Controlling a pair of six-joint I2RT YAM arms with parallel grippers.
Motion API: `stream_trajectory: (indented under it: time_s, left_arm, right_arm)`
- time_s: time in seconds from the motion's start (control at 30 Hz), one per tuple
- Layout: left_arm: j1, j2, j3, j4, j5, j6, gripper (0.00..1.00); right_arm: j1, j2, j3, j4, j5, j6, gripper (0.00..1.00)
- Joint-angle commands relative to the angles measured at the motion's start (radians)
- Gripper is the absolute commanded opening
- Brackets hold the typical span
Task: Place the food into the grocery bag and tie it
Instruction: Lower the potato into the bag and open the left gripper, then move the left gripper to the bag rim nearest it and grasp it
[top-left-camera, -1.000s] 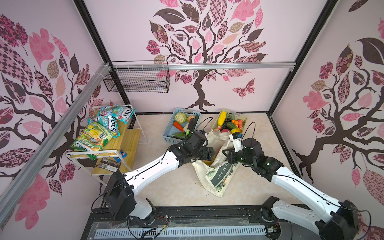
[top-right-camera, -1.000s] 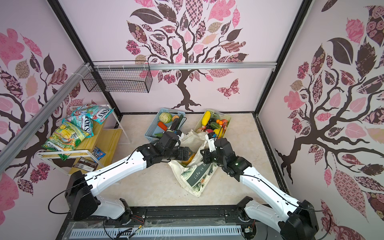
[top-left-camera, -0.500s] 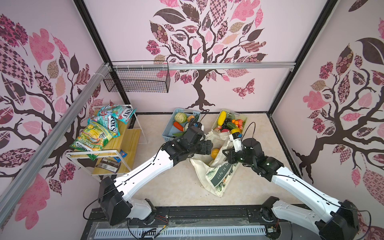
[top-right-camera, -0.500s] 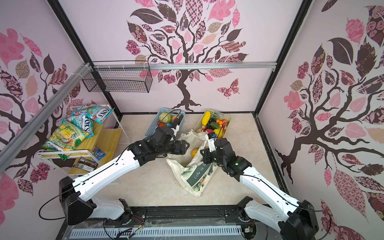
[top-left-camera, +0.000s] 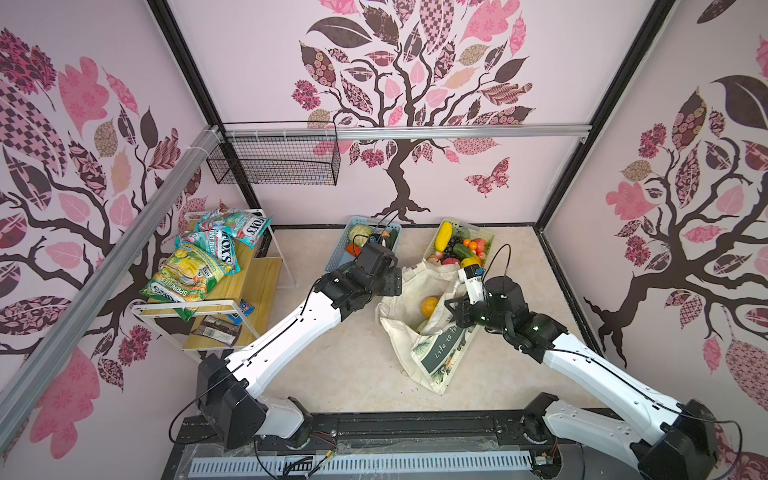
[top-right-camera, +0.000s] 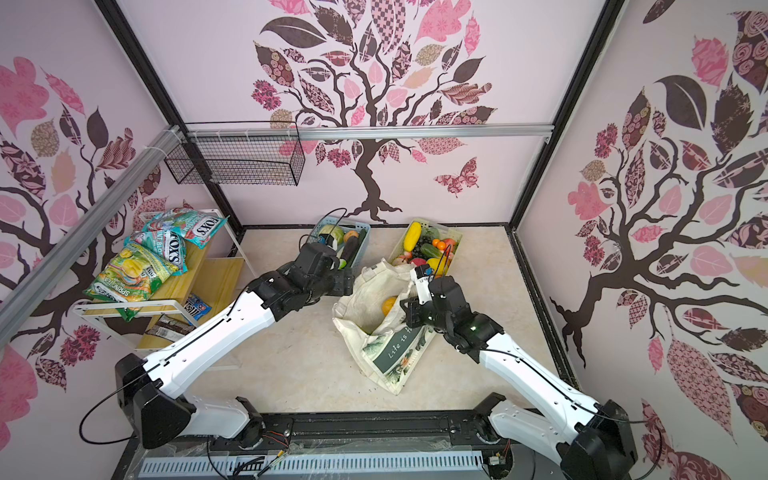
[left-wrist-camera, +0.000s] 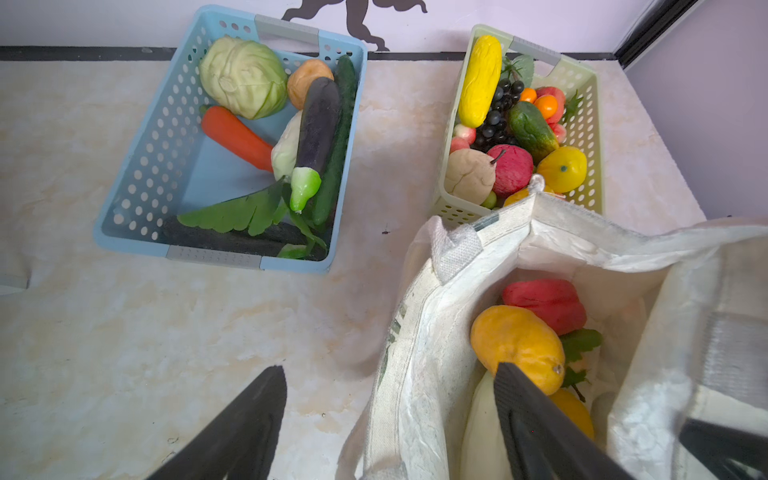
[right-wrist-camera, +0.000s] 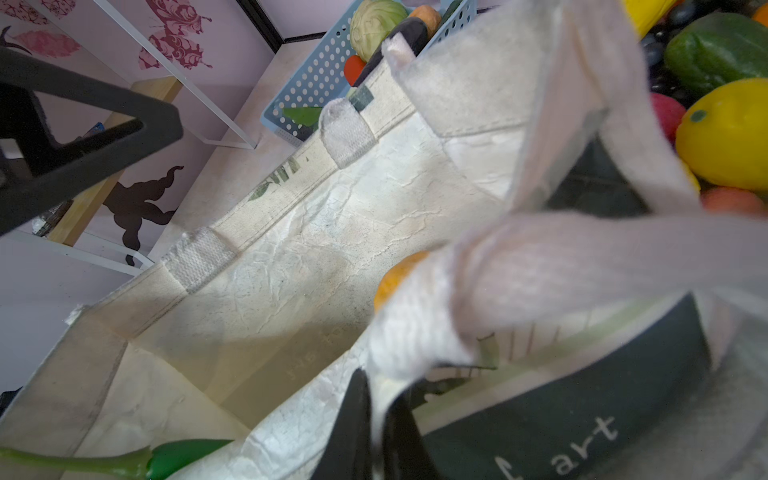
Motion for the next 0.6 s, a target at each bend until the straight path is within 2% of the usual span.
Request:
stream_trajectory:
  time_s: [0.0,0.43,0.57]
  left_arm:
    - [0.001,0.035,-0.021,-0.01,-0.021,0.017,0.82]
    - [0.002,0.101,-0.036,0.012,0.008,0.017,0.79]
    - [0.005,0.104,-0.043,0.017,0.015,0.015,0.73]
  right_arm:
    - [0.004,-0.021,-0.003,-0.01,-0.008,0.005,0.11]
    - [0.004,-0.031,-0.008,-0.016,-0.002,0.008,0.11]
    - [0.005,-0.032,-0.008,-0.017,-0.004,0.009,0.11]
